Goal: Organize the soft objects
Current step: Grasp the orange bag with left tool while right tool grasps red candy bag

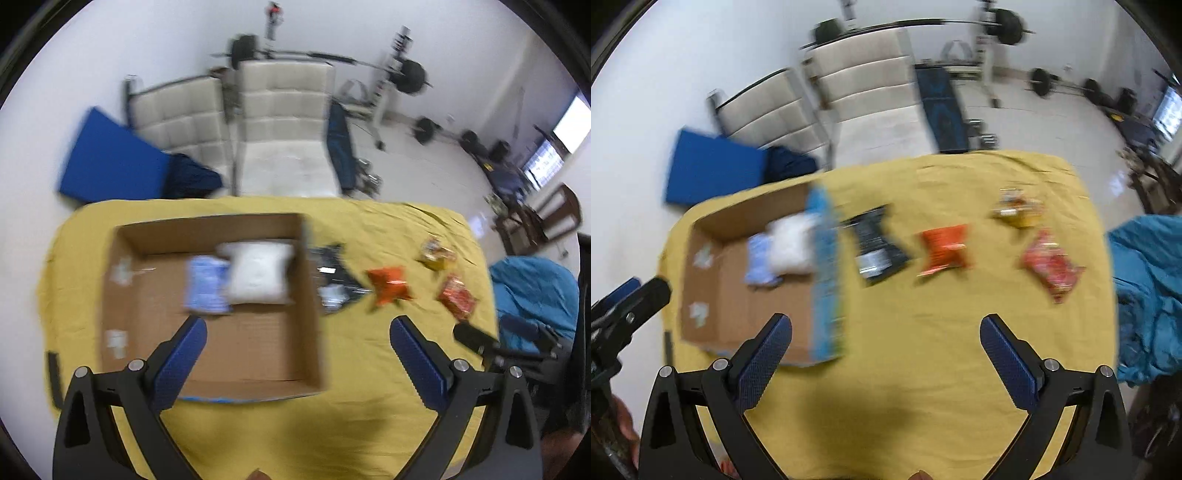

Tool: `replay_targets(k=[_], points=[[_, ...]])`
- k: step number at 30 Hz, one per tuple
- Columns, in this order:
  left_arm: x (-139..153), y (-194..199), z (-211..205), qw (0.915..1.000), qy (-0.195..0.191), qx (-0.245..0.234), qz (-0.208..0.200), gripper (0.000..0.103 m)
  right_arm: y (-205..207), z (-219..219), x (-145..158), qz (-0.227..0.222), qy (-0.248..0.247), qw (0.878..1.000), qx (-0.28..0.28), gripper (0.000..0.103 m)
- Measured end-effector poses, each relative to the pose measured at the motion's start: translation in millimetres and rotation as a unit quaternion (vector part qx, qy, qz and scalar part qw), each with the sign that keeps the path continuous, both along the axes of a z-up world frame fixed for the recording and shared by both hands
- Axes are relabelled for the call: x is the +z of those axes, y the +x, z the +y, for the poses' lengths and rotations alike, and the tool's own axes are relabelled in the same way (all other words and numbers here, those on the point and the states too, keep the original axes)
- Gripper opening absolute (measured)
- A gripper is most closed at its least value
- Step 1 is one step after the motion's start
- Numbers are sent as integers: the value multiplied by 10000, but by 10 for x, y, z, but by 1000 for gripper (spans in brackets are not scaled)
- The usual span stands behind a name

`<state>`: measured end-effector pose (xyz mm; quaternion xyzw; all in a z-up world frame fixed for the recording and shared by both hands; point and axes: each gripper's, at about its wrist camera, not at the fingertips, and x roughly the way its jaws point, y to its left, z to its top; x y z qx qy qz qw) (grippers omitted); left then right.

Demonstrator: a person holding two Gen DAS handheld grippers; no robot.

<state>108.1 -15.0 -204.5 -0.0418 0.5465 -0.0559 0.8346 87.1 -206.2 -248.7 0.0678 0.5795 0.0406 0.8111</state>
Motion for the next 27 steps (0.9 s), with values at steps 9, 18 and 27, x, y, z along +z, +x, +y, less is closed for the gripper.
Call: replay_targets(k=[9, 18, 27], points=[[-1029, 912, -1238, 9909, -267, -468, 1236, 102, 418, -1812, -470, 533, -326, 9952, -748, 103], [-1969, 1271, -1554, 9777, -92, -231, 2084, 102, 1008, -2382, -1782, 1705, -920, 9807, 264, 103], [-2318, 1482, -1677, 9703, -90, -86, 2414, 102, 1225, -2551, -2303, 2115, -485, 9759, -238, 73]])
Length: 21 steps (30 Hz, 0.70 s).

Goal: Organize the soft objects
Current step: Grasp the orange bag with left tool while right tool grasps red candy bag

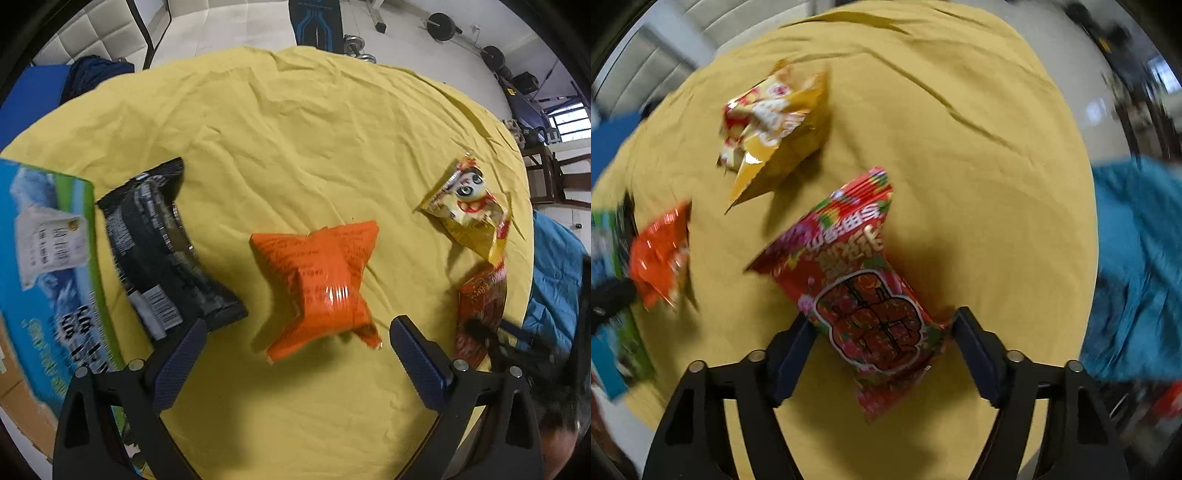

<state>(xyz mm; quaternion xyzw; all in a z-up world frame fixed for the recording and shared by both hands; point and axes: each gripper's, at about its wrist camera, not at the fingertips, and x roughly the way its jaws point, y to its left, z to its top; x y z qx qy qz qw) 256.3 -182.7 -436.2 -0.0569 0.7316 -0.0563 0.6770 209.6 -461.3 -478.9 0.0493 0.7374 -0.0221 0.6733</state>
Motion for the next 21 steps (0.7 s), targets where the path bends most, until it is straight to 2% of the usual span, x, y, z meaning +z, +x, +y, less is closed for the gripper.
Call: replay_targets(k=[2, 3, 4, 8, 11, 12, 13, 14, 16, 18, 19, 21], points=[[-70, 74, -19, 9999, -33, 35, 96, 102, -39, -58, 1, 190, 342, 9980, -494, 74], [-103, 103, -37, 9999, -50, 40, 137, 102, -57, -87, 6, 242, 677, 9946, -746, 75], [-152, 134, -57, 9998, -61, 48, 197, 102, -61, -104, 16, 236, 781, 9931, -839, 75], [-279, 201, -129, 9993, -134, 57, 335, 102, 22, -123, -21, 162, 654, 9947, -779, 76], [-308, 209, -220, 9996, -49, -148, 253, 99, 89, -71, -94, 187, 588, 9958, -678, 76], [-312, 217, -245, 9995, 0, -206, 233, 88, 97, -44, -121, 181, 496, 9967, -611, 75], [-320, 201, -290, 9992, 36, -337, 219, 65, 108, -19, -156, 187, 410, 9974, -563, 73], [-334, 192, -319, 9988, 65, -420, 256, 53, 110, -4, -182, 184, 316, 9978, -547, 71], [-335, 157, -350, 9984, 168, -500, 184, 45, 104, 54, -213, 157, 163, 9985, -495, 69], [-326, 116, -354, 9983, 179, -532, 125, 42, 52, 124, -227, 116, 37, 9988, -468, 63], [-310, 82, -345, 9985, 177, -508, 76, 42, 37, 170, -234, 124, -37, 9990, -428, 48], [-297, 14, -334, 9988, 176, -452, 7, 41, -37, 291, -203, 123, -50, 9991, -399, 48]])
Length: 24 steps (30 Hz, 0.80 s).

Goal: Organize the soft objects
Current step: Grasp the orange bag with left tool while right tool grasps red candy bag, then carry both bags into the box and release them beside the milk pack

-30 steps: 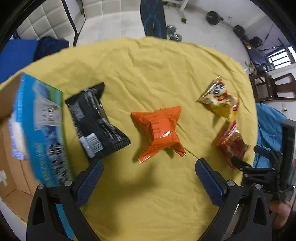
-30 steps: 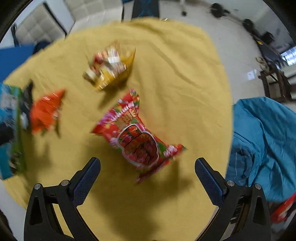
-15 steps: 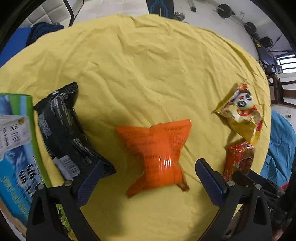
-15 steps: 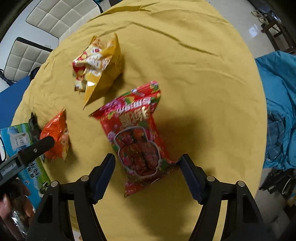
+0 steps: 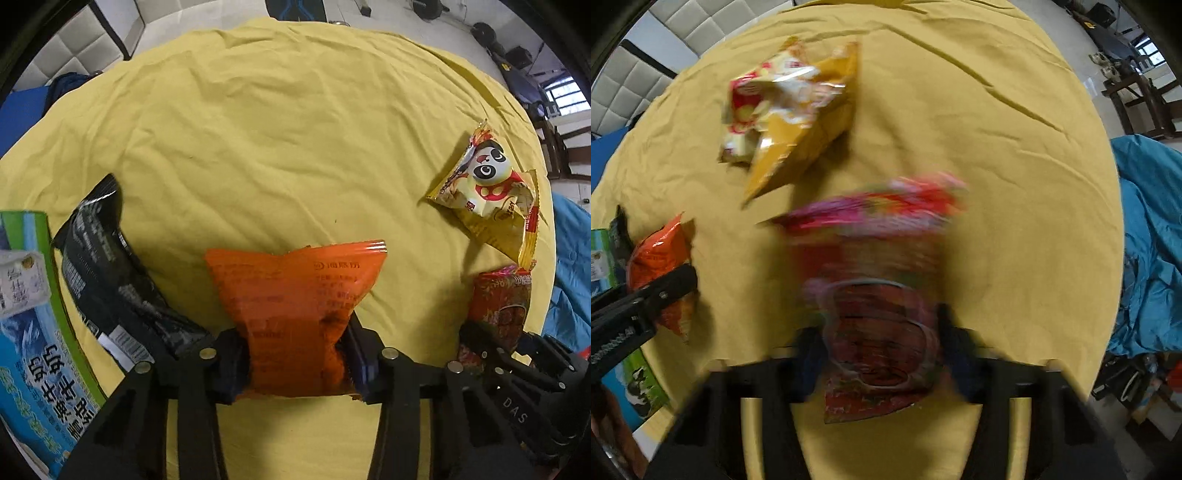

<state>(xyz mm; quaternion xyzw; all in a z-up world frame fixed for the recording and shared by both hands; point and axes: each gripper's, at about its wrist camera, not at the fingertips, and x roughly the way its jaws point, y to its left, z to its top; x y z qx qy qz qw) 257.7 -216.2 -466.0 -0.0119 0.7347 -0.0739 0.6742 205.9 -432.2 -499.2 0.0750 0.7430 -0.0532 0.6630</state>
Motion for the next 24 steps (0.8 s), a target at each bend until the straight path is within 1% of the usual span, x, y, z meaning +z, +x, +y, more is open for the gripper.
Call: replay_targets(k=[5, 6, 8, 11, 12, 15, 19, 24], points=[[38, -265, 12, 9998, 71, -32, -162, 39, -103, 145, 34, 34, -36, 10000, 67, 48], [50, -345, 4, 9998, 82, -44, -184, 39, -116, 253, 31, 34, -63, 9999, 98, 47], [72, -442, -2, 9997, 86, -36, -226, 39, -72, 266, -6, 54, -65, 9999, 97, 47], [147, -625, -67, 9994, 64, -19, -336, 39, -155, 327, 7, 41, -33, 9999, 115, 47], [214, -707, 1, 9992, 43, -15, -394, 39, -212, 346, 8, 29, -18, 9999, 123, 47], [408, -892, 98, 9982, -25, 114, -589, 39, -103, 242, -5, -74, 50, 9999, 133, 47], [744, -1219, 191, 9955, -160, 180, -919, 39, -312, 219, 125, -312, 134, 9993, 163, 47], [1199, -1602, 429, 9911, -414, 230, -1247, 39, -526, 365, 518, -684, 389, 9967, 218, 47]])
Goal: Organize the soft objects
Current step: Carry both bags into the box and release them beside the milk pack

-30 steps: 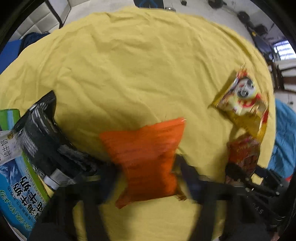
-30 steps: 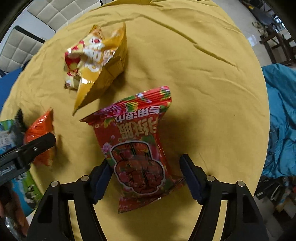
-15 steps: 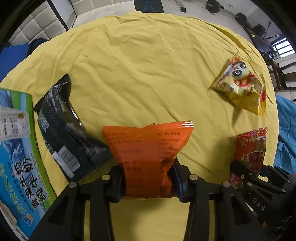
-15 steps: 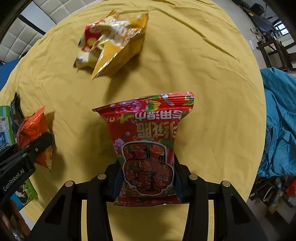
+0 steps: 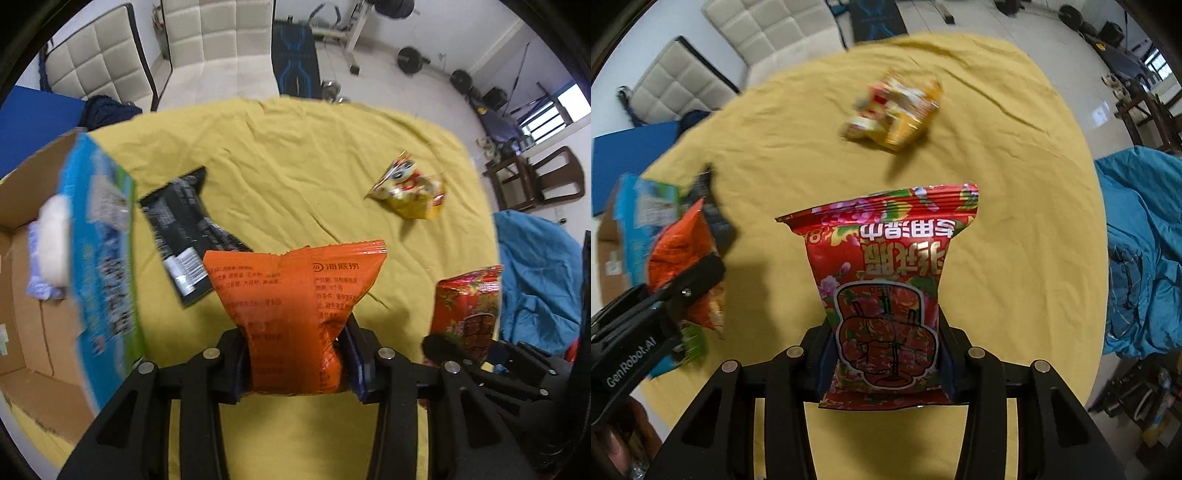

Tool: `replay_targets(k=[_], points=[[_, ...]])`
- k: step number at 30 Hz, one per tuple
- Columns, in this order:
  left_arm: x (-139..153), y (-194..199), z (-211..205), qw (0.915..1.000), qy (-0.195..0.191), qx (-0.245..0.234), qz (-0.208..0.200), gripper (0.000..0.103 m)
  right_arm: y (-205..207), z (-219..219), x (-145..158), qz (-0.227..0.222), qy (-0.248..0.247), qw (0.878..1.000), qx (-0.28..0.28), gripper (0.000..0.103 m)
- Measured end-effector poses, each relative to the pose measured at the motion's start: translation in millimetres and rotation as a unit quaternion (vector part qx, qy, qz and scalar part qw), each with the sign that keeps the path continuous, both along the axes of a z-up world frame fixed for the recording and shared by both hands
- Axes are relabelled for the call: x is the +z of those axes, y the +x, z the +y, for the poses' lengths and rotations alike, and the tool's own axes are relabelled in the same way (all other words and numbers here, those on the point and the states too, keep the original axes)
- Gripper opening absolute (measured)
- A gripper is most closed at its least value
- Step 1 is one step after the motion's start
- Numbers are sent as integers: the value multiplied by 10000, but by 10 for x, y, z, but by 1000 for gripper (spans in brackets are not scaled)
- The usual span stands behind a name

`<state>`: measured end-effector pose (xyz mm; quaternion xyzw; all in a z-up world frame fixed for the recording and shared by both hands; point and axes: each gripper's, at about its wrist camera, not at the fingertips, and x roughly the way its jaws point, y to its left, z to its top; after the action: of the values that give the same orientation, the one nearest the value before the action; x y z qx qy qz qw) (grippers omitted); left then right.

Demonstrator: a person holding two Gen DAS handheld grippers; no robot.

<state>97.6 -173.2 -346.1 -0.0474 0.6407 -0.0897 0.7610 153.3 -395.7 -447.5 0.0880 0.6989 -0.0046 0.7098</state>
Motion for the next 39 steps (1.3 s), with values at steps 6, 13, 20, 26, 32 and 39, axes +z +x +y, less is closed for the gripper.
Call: replay_targets(k=[6, 13, 20, 26, 32, 39], points=[[601, 139, 658, 9991, -108, 166, -368, 39, -276, 508, 579, -410, 423, 9982, 138, 47], [989, 84, 1507, 9945, 334, 481, -874, 39, -400, 1380, 1083, -757, 712, 9937, 411, 47], [1139, -24, 2290, 9892, 435, 855, -1110, 39, -452, 2420, 1399, -866, 836, 9888, 880, 47], [1161, -15, 2773, 9871, 457, 1073, -1097, 39, -472, 3132, 1492, -894, 848, 9846, 1237, 47], [934, 151, 3229, 9894, 381, 1171, -769, 39, -358, 3583, 1340, -745, 814, 9851, 1317, 47], [273, 560, 3560, 9930, 203, 1162, -61, 39, -115, 3806, 637, -149, 534, 9926, 1085, 47]])
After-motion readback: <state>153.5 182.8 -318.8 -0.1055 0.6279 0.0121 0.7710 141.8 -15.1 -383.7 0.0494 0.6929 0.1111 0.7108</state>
